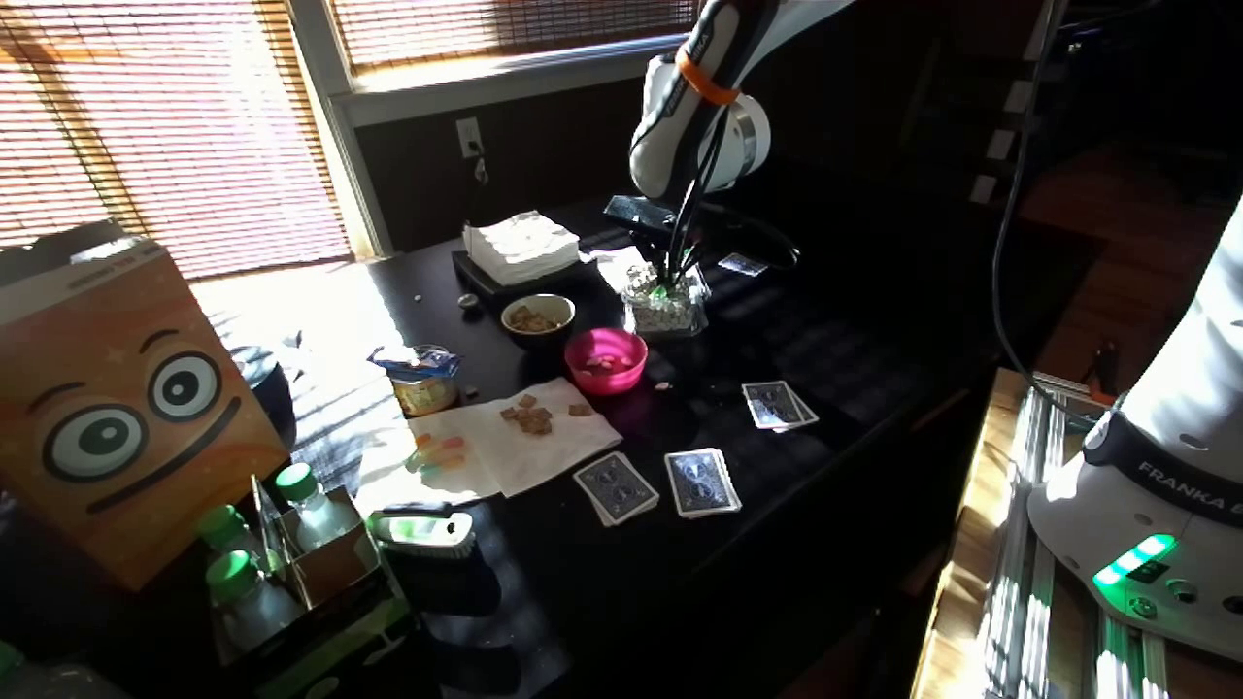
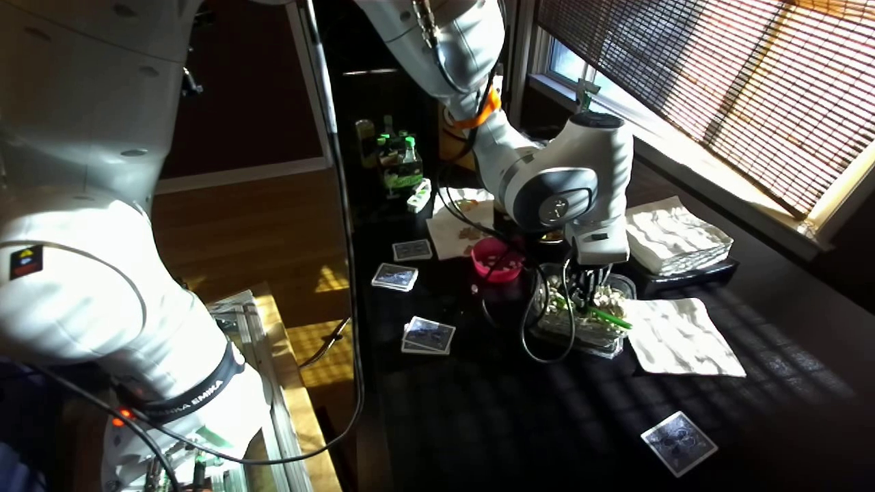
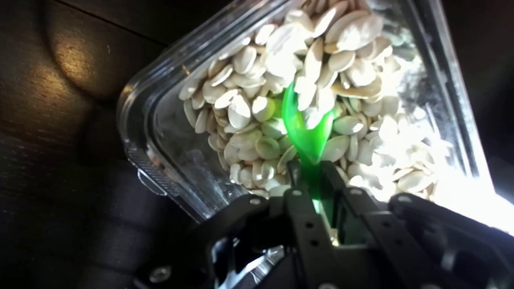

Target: Transfer a spoonful of contents from the transparent bowl to the pink bowl

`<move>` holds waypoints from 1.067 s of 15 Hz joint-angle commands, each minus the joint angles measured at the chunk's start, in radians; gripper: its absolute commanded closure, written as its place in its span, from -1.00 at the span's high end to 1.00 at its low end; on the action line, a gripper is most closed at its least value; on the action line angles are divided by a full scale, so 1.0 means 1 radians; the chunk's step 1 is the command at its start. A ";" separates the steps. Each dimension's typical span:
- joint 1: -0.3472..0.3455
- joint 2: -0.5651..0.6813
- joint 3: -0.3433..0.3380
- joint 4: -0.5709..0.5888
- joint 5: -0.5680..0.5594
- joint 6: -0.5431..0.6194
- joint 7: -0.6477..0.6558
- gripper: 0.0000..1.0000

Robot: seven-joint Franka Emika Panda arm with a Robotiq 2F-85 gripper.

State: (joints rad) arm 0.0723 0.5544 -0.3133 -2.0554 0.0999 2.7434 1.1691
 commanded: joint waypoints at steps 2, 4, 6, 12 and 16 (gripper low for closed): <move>-0.024 0.002 0.022 0.016 0.001 0.005 -0.011 -0.93; -0.040 -0.008 0.034 0.010 0.012 0.007 -0.024 -0.93; -0.046 -0.014 0.035 0.005 0.013 0.015 -0.026 -0.93; -0.084 -0.038 0.058 -0.006 0.033 0.029 -0.052 -0.93; -0.096 -0.057 0.066 -0.022 0.041 0.059 -0.060 -0.93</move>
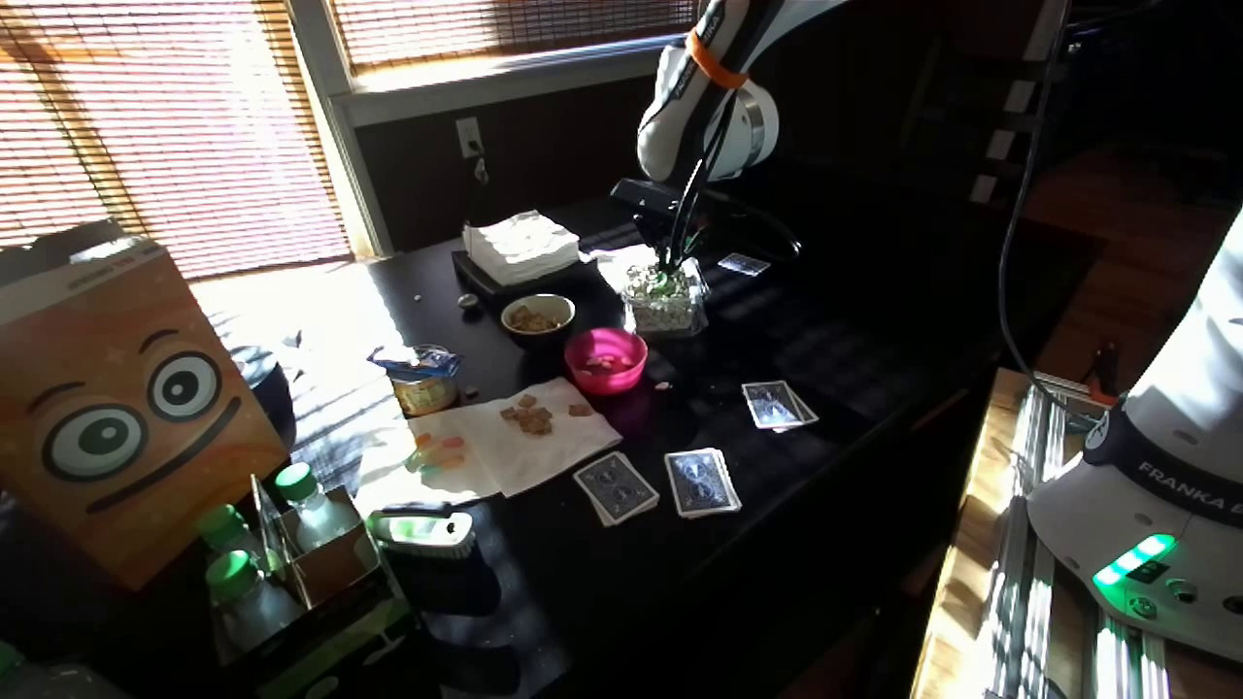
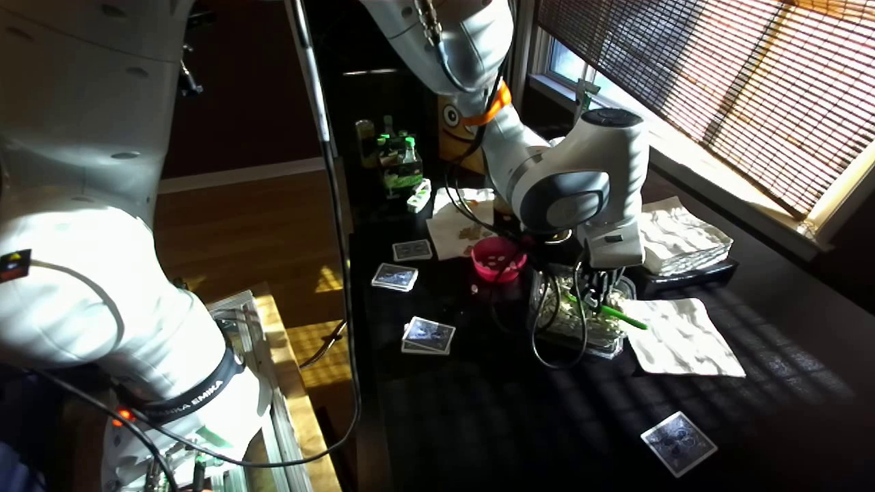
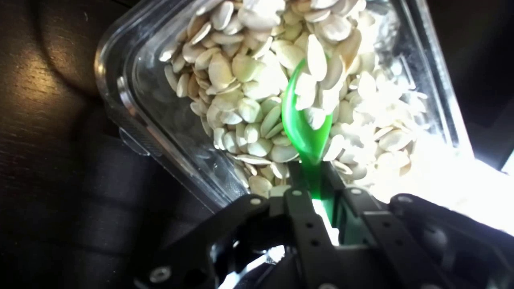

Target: Transfer a spoonful of contents from the transparent bowl to the pink bowl

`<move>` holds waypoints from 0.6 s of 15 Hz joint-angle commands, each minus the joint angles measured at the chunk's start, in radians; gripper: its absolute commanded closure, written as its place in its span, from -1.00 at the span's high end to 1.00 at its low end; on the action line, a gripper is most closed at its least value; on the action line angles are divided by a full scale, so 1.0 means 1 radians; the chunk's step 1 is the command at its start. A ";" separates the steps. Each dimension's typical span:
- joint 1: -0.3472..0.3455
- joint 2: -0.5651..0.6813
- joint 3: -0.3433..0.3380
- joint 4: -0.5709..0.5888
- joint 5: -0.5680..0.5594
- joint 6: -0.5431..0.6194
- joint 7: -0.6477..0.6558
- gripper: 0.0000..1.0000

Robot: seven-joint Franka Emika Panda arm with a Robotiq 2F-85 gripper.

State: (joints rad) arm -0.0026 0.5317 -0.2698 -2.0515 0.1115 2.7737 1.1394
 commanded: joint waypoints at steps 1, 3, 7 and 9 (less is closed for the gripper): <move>-0.023 -0.039 0.024 -0.031 0.033 0.042 -0.032 -0.93; -0.028 -0.051 0.029 -0.041 0.038 0.062 -0.038 -0.93; -0.017 -0.065 0.013 -0.057 0.038 0.095 -0.031 -0.93; -0.005 -0.062 -0.005 -0.055 0.027 0.098 -0.018 -0.93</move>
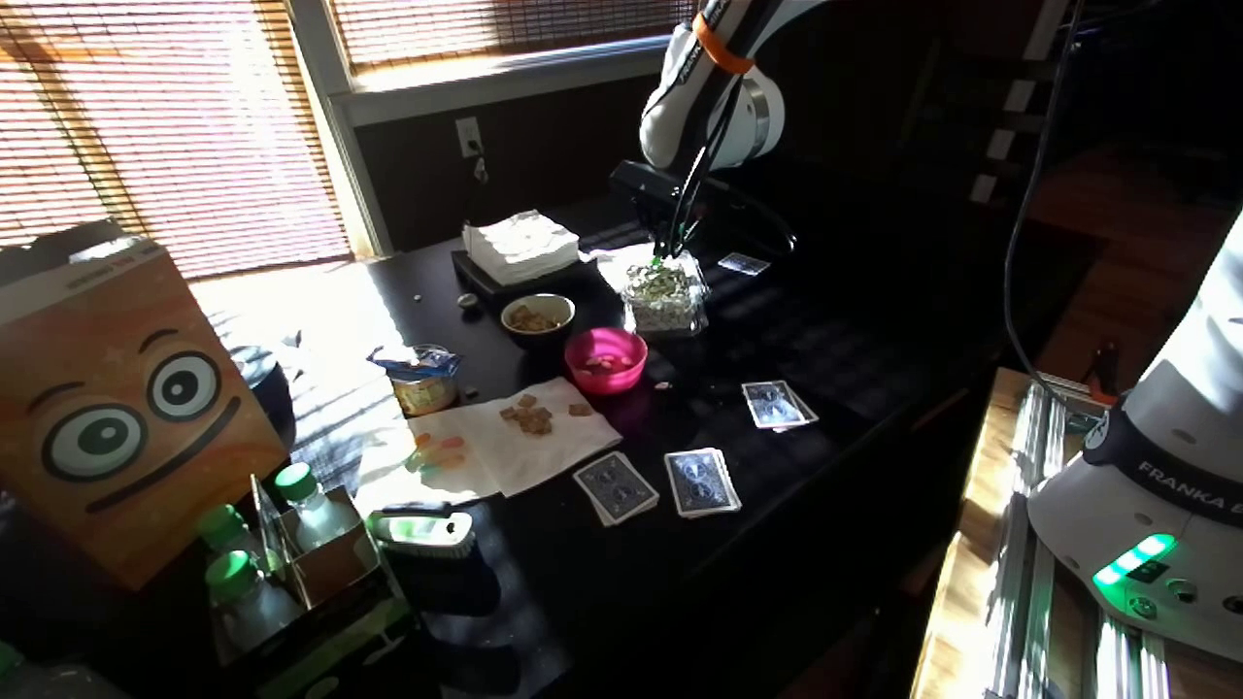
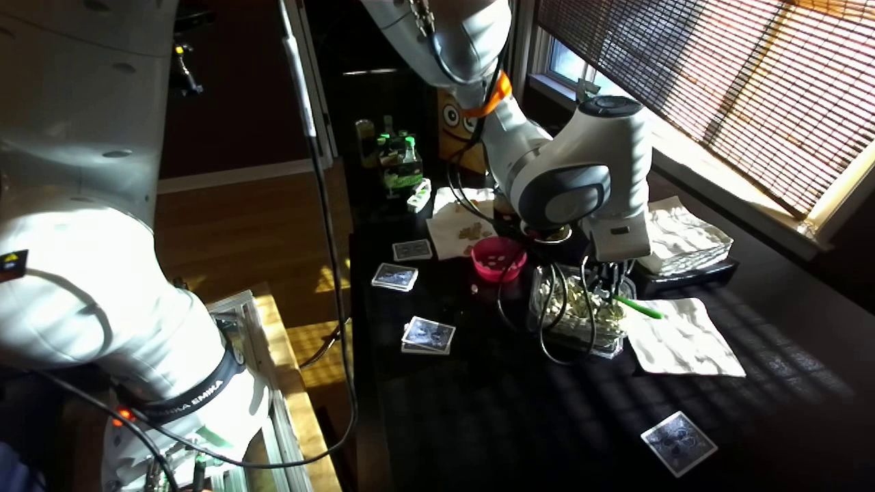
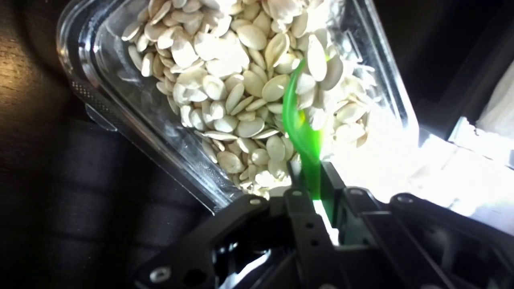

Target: Transfer a spoonful of contents from the transparent bowl to the pink bowl

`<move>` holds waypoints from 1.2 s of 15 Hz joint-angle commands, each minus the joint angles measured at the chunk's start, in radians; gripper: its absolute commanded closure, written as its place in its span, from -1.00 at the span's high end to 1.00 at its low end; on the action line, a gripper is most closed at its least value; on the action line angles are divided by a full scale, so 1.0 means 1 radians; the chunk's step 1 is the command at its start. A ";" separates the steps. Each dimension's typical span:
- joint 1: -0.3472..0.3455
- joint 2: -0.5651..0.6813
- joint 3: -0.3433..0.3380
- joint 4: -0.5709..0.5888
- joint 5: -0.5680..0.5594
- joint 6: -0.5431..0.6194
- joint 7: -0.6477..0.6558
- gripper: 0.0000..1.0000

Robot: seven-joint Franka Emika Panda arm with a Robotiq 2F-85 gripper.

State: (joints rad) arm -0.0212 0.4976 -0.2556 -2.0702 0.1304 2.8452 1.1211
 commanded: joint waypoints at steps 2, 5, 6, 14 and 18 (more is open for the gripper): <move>-0.019 -0.038 0.016 -0.038 0.035 0.018 -0.037 -0.93; -0.034 -0.053 0.031 -0.046 0.050 0.016 -0.062 -0.93; -0.042 -0.061 0.041 -0.052 0.060 0.015 -0.076 -0.93; -0.007 -0.167 0.037 -0.180 0.055 0.037 -0.097 -0.93; 0.013 -0.234 0.049 -0.247 0.045 0.019 -0.102 -0.93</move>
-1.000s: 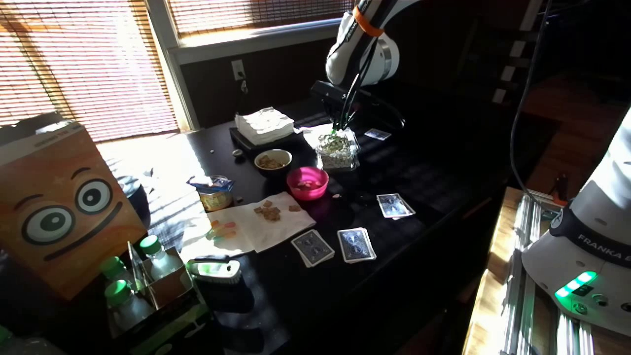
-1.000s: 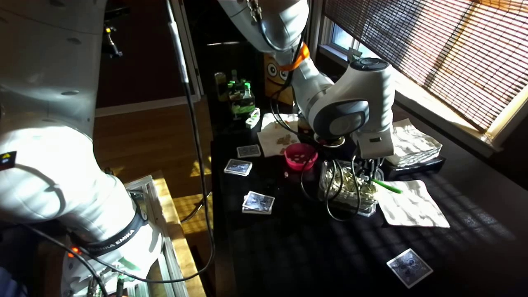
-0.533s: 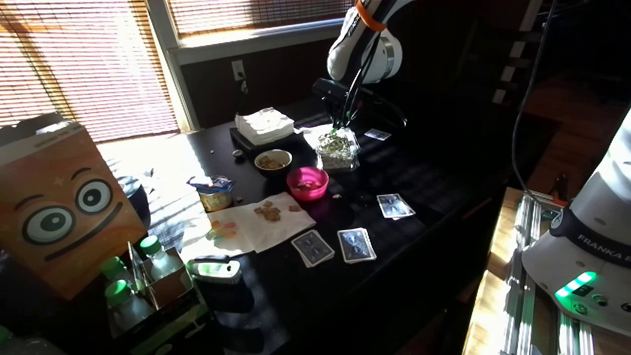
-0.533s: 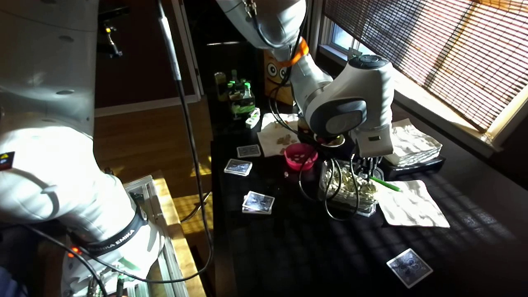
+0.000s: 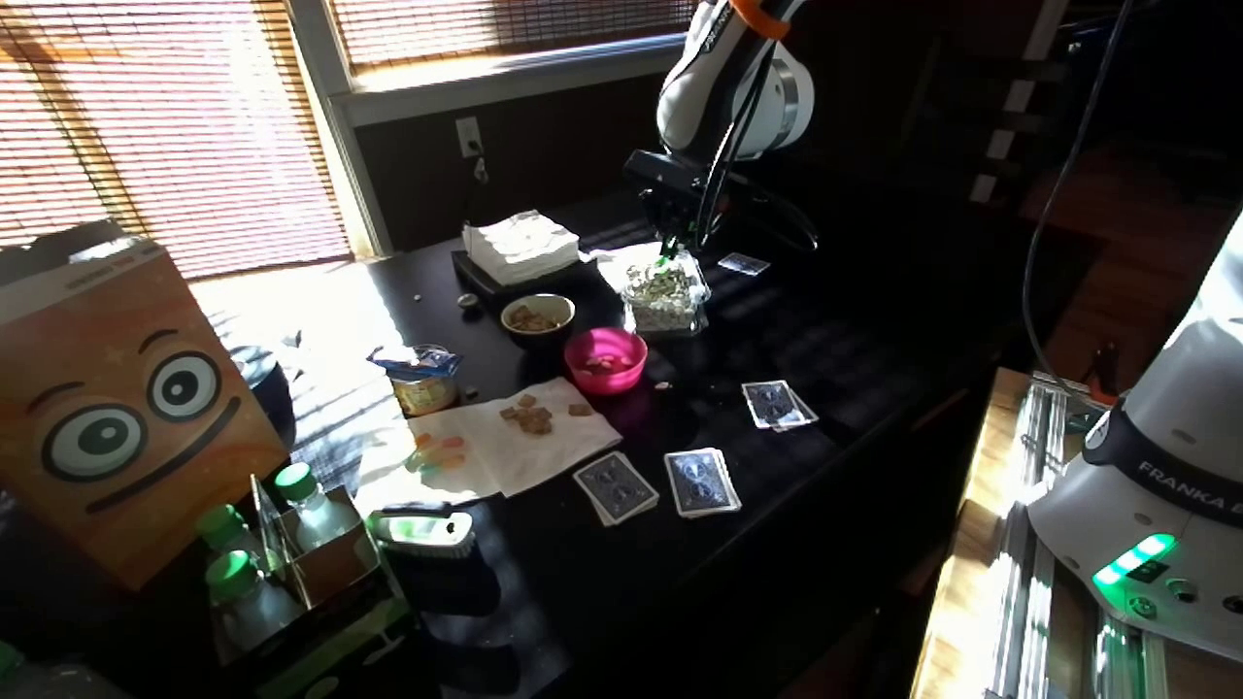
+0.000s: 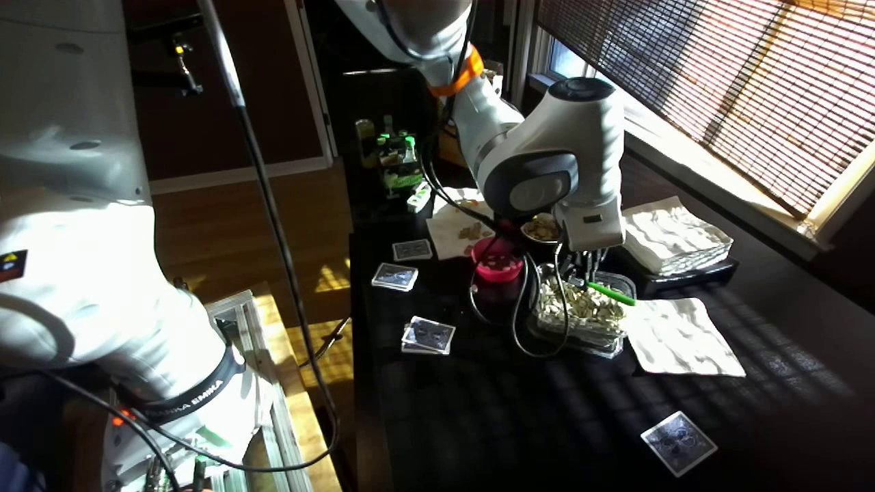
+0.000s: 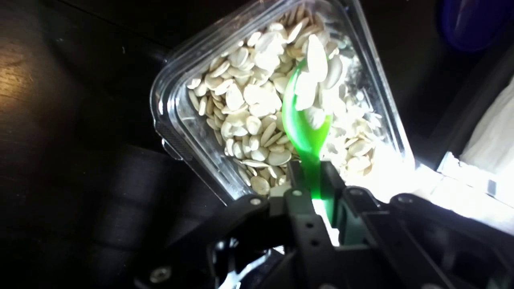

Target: Transfer a spoonful of contents from the transparent bowl to the pink bowl

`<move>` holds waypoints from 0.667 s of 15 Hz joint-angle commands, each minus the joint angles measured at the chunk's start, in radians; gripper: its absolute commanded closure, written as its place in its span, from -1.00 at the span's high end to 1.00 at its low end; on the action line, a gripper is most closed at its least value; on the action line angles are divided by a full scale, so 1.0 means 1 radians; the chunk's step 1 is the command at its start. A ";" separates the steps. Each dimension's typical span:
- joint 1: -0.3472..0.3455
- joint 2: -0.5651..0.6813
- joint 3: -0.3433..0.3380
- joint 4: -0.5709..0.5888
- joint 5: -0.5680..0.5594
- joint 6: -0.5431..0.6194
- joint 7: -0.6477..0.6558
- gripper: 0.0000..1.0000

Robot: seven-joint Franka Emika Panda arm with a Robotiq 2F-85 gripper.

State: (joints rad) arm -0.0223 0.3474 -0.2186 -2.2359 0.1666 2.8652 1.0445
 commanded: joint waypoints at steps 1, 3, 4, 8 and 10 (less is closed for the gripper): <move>0.020 -0.098 0.014 -0.093 0.006 -0.007 -0.021 -0.93; 0.031 -0.124 0.023 -0.117 0.002 -0.014 -0.017 -0.93; 0.033 -0.137 0.032 -0.130 0.001 -0.011 -0.023 -0.93; 0.042 -0.110 0.040 -0.113 -0.009 -0.001 -0.016 -0.72; 0.048 -0.120 0.043 -0.123 -0.011 0.000 -0.016 -0.72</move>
State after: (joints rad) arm 0.0335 0.2260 -0.1820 -2.3595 0.1560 2.8638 1.0306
